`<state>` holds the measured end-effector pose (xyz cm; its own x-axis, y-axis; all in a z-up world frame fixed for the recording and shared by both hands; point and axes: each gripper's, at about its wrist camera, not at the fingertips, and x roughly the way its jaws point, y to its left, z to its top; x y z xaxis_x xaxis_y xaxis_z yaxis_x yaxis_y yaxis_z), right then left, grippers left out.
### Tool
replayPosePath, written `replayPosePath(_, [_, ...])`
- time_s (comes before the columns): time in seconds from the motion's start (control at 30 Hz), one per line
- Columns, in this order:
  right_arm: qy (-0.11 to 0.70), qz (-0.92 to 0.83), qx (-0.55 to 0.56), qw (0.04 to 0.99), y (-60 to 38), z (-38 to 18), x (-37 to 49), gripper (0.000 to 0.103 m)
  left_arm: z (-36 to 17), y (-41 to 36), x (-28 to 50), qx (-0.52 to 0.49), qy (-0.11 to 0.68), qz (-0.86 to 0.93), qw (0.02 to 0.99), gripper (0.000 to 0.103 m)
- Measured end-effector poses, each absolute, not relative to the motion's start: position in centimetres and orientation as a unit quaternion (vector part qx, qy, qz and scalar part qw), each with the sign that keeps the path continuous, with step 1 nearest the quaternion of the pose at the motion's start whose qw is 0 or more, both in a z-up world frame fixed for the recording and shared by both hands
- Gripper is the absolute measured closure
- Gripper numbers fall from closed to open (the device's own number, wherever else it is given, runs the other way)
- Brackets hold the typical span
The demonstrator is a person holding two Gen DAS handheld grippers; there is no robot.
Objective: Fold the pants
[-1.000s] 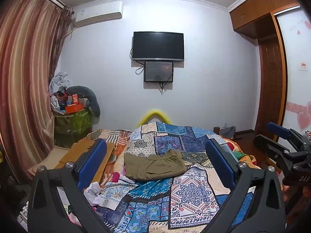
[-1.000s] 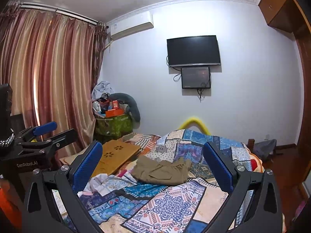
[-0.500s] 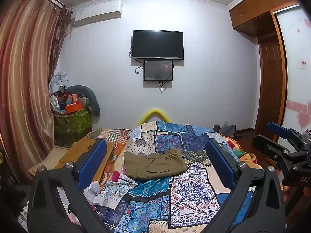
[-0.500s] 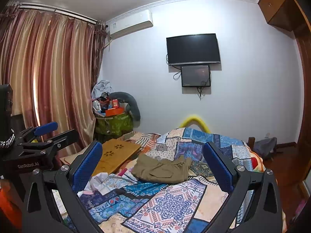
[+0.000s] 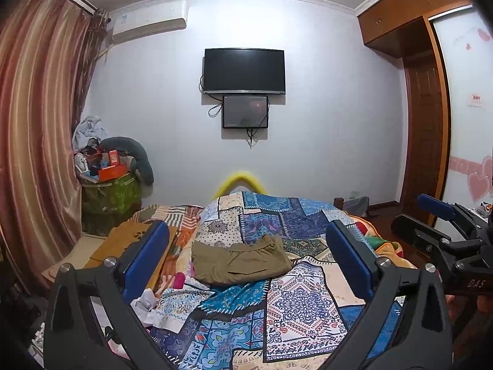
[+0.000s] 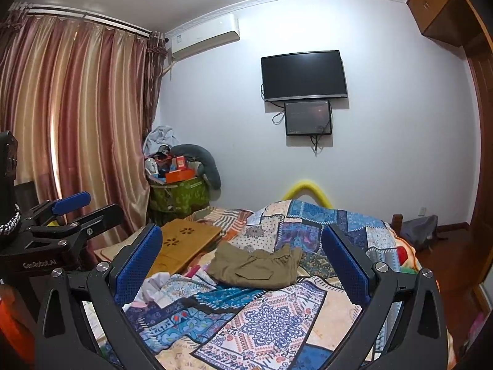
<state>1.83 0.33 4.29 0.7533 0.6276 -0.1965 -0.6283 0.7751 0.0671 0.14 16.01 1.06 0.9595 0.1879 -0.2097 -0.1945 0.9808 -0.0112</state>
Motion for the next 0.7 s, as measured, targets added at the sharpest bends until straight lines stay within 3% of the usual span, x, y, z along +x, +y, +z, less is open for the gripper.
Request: replayPosePath(0.7, [0.114, 0.326, 0.005, 0.938, -0.4, 4.0, 2.4, 0.0, 0.3, 16.4, 1.3, -0.026, 0.13, 0.078, 0.988, 0.0])
